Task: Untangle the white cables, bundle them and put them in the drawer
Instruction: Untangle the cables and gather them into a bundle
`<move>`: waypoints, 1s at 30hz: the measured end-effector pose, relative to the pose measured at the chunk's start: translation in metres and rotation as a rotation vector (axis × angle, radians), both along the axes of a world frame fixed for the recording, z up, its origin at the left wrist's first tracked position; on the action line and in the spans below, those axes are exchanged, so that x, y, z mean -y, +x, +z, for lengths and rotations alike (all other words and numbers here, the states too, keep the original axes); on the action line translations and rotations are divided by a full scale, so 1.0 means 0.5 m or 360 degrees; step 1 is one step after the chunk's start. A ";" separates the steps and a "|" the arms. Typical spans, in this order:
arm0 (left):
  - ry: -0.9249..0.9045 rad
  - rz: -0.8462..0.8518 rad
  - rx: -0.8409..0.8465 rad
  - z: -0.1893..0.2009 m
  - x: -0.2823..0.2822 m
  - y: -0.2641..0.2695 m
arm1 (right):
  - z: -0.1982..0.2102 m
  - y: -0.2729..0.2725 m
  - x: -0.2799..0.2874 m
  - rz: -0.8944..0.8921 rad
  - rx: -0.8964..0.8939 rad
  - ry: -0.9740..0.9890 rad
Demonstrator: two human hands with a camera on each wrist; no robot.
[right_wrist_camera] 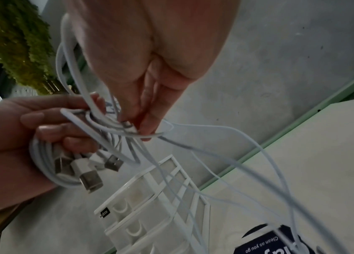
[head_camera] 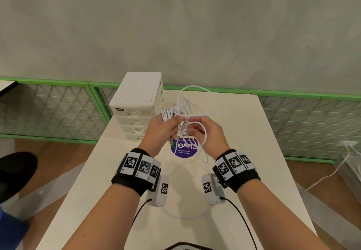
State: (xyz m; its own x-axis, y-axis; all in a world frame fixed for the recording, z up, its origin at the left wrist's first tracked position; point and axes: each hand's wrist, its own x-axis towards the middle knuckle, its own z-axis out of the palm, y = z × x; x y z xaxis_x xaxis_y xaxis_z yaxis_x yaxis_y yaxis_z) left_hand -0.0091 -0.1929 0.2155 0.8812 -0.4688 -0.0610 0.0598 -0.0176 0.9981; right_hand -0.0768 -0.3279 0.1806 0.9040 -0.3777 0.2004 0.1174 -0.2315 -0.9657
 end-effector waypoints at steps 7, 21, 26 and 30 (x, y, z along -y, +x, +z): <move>0.0065 0.0014 0.0034 -0.006 -0.006 0.009 | -0.015 0.005 0.013 0.0033 -0.0324 -0.1240; 0.0071 -0.0058 -0.0012 0.012 -0.004 0.010 | -0.012 0.014 0.027 -0.0180 -0.0077 -0.0983; 0.0046 -0.0053 0.0003 0.017 -0.014 0.016 | -0.034 0.004 0.042 -0.0151 -0.0114 -0.0586; 0.0016 -0.0057 -0.0007 0.022 -0.021 0.023 | -0.060 -0.009 0.044 0.0156 -0.0258 -0.0441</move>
